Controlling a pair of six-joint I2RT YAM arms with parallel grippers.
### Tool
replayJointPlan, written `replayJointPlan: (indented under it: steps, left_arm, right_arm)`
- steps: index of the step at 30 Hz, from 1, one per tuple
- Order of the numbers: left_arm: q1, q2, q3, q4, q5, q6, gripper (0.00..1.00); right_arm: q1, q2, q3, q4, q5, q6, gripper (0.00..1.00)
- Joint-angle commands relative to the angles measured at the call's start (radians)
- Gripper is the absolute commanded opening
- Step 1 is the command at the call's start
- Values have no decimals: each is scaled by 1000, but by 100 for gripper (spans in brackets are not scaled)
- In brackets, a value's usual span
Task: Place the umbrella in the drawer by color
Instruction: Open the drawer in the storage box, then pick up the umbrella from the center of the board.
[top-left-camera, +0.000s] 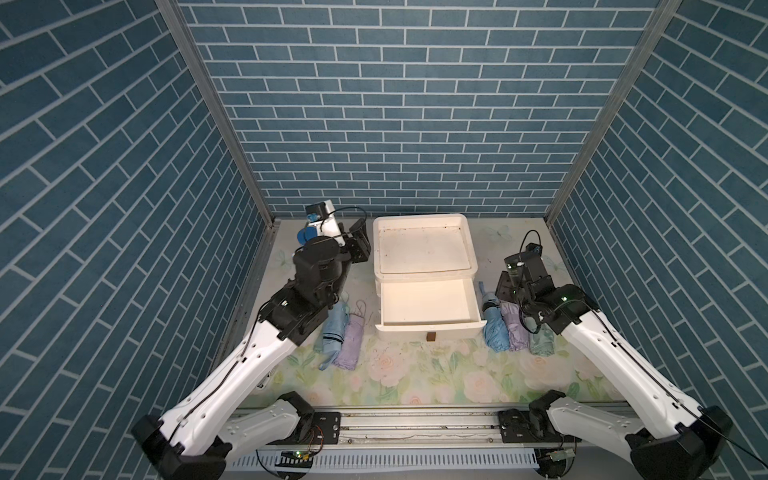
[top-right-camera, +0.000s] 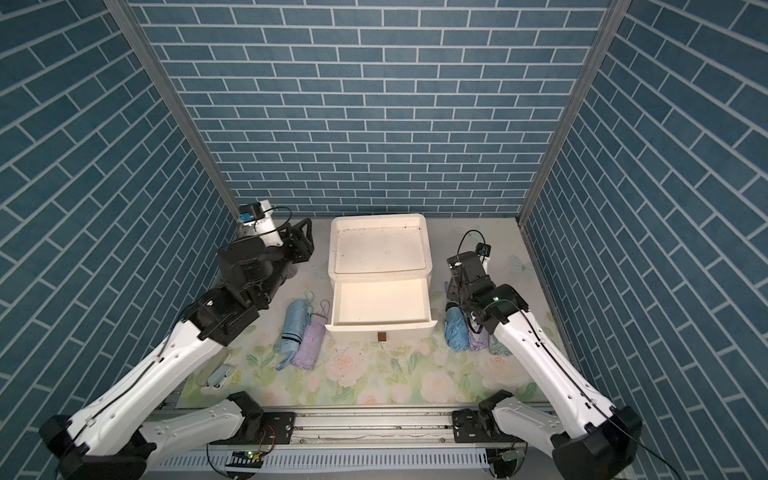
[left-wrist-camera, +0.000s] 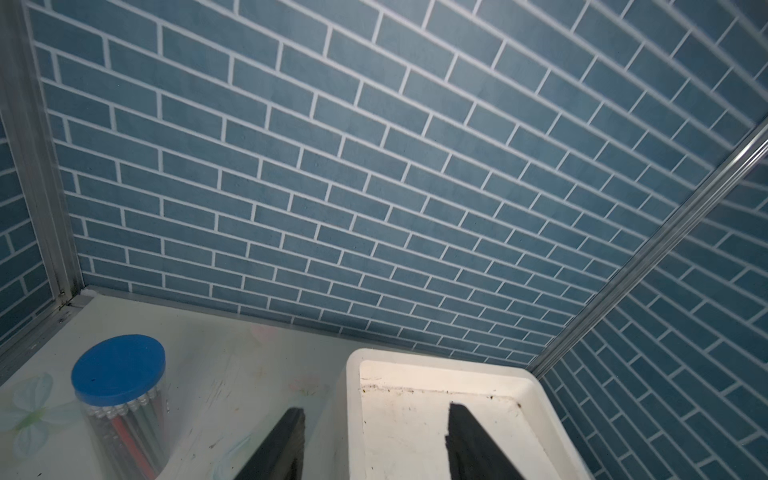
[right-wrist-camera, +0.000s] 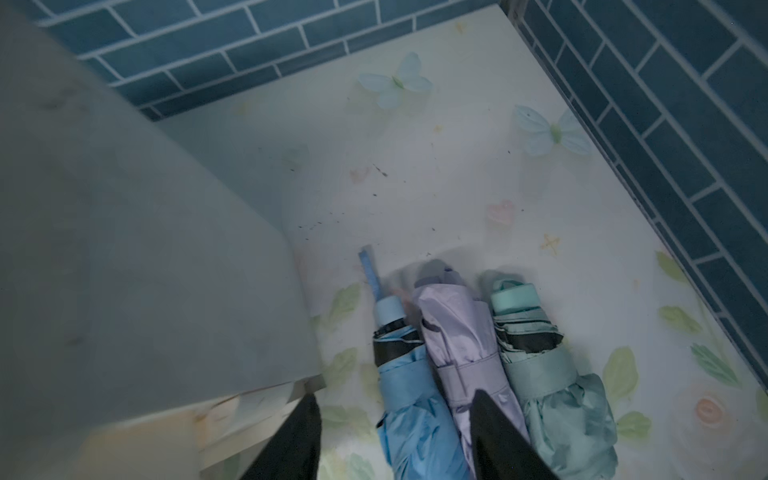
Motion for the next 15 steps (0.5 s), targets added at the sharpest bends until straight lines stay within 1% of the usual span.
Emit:
replayJointPlan:
  steps: [1, 5, 8, 11, 15]
  left_arm:
    - [3, -62, -93, 14, 79, 27, 63]
    - [3, -106, -157, -46, 119, -44, 68]
    - [3, -124, -194, -54, 195, -58, 68]
    - [3, -138, -238, -26, 204, -82, 69]
    - [3, -106, -230, -21, 216, -91, 68]
  right_arm:
    - [-86, 81, -75, 98, -229, -105, 57]
    - [-136, 148, -144, 169, -292, -137, 59]
    - [-137, 172, -184, 208, -349, -149, 61]
    - [-136, 199, -209, 212, -338, -156, 63]
    - [-122, 207, -224, 217, -340, -159, 63]
